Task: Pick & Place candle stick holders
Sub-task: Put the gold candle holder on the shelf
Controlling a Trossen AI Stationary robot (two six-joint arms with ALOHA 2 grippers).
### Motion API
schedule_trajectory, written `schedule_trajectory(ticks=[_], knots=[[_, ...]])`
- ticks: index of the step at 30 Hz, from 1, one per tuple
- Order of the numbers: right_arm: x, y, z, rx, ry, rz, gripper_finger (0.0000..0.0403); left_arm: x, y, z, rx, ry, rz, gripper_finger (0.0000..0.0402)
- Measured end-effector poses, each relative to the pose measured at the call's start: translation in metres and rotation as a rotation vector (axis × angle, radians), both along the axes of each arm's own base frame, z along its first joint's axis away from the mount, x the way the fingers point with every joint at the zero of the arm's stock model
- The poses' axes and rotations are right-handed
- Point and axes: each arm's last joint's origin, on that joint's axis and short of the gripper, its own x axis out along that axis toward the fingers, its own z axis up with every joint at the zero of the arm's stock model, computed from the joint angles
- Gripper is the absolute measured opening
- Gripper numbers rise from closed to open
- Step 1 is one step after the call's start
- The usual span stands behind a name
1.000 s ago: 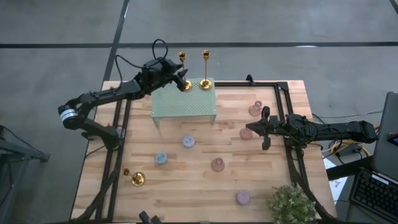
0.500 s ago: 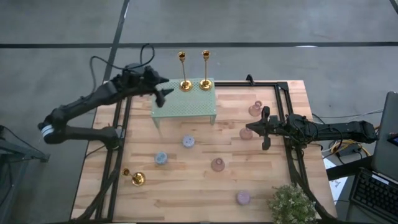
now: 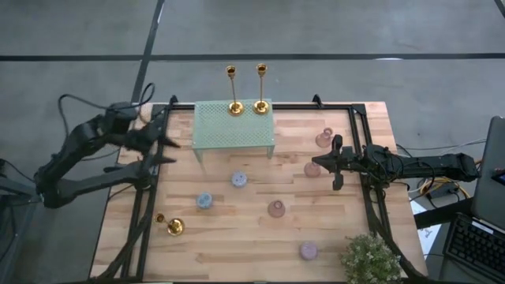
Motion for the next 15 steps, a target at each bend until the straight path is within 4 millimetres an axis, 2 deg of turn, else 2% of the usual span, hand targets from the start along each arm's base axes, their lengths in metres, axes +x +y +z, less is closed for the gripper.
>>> schedule_trajectory(ticks=[7,15], knots=[[0.0,0.0,0.0,0.0,0.0,0.0,0.0008,-0.029,-0.025,-0.026,-0.183,0.032,-0.134,0.0248],[0.0,0.0,0.0,-0.001,0.0,0.0,0.0008,-0.053,-0.044,-0.062,-0.295,-0.025,-0.21,0.0248]])
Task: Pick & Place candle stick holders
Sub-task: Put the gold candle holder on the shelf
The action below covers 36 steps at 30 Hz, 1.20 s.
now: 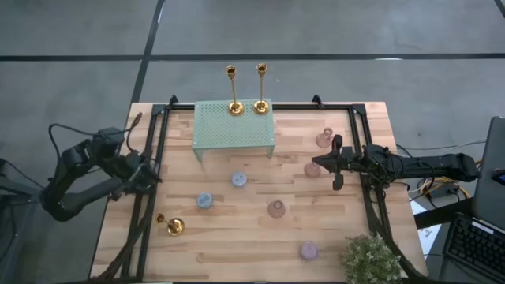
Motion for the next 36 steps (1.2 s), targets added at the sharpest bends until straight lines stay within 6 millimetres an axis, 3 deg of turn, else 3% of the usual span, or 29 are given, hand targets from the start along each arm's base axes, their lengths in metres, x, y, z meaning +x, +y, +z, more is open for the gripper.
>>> schedule_trajectory(ticks=[8,19,29,36], knots=[[0.0,0.0,0.0,0.001,0.0,0.0,0.0008,-0.022,-0.017,-0.023,-0.048,-0.108,-0.051,0.0248],[0.0,0.0,0.0,0.0,0.0,-0.001,0.0008,-0.019,-0.017,-0.034,-0.068,-0.105,-0.063,0.0248],[0.0,0.0,0.0,0.0,0.0,-0.001,0.0008,0.011,0.004,-0.028,-0.145,-0.202,-0.088,0.0248],[0.0,0.0,0.0,0.001,0.0,0.001,0.0008,0.051,0.033,-0.015,-0.191,-0.265,-0.106,0.0248]])
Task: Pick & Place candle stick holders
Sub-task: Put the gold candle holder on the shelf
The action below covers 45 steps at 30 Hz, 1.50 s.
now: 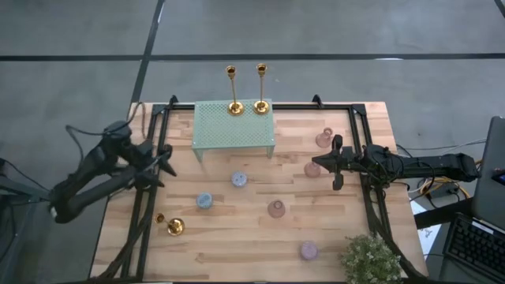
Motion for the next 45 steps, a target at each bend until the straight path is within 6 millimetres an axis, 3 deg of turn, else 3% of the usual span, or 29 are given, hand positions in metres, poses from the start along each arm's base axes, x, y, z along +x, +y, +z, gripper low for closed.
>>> schedule_trajectory(ticks=[8,12,16,20,26,31,36,45], knots=[[0.0,0.0,0.0,-0.001,0.0,0.0,0.0008,0.042,0.012,-0.005,0.001,-0.011,-0.133,0.0248],[0.0,0.0,0.0,-0.001,0.0,0.0,0.0008,0.06,-0.002,-0.002,0.027,-0.019,-0.207,0.0247],[0.0,0.0,0.0,-0.001,0.0,0.0,0.0008,0.069,-0.028,0.003,0.041,-0.012,-0.327,0.024],[0.0,0.0,0.0,-0.001,0.0,0.0,0.0008,0.065,-0.054,0.014,0.084,-0.041,-0.353,0.0232],[0.0,0.0,0.0,-0.001,0.0,0.0,0.0008,0.051,-0.076,0.02,0.147,0.152,-0.223,0.0222],[0.0,0.0,0.0,-0.001,0.001,0.0,0.0008,0.04,-0.085,0.03,0.188,0.27,-0.096,0.022],[0.0,0.0,0.0,-0.001,0.0,0.0,0.0008,0.031,-0.093,0.04,0.153,0.356,-0.091,0.022],[0.0,0.0,0.0,-0.001,0.0,0.0,0.0008,0.021,-0.093,0.031,0.193,0.645,-0.045,0.022]])
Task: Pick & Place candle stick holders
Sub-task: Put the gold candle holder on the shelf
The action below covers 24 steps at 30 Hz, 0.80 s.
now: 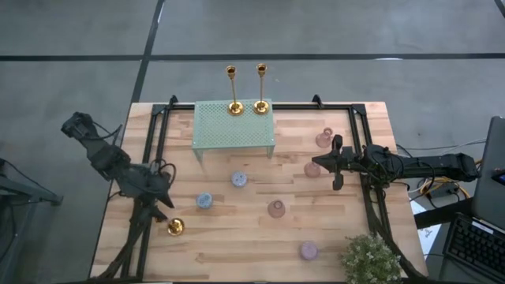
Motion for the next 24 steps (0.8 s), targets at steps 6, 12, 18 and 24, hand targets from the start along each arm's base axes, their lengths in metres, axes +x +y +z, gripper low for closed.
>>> schedule_trajectory(ticks=[6,12,18,24], knots=[[0.0,0.0,0.0,0.0,0.0,0.0,0.0008,-0.005,0.004,0.0,0.015,0.096,0.042,0.0219],[0.0,0.0,0.0,0.001,0.0,0.0,0.0008,-0.004,0.001,-0.001,-0.045,0.162,0.061,0.0219],[0.0,0.0,0.0,0.0,0.0,0.0,0.0008,-0.001,-0.003,-0.003,-0.071,0.221,0.053,0.0219],[0.0,0.0,0.0,0.0,0.0,0.0,0.0008,0.001,-0.007,-0.008,-0.042,0.266,0.035,0.0219]])
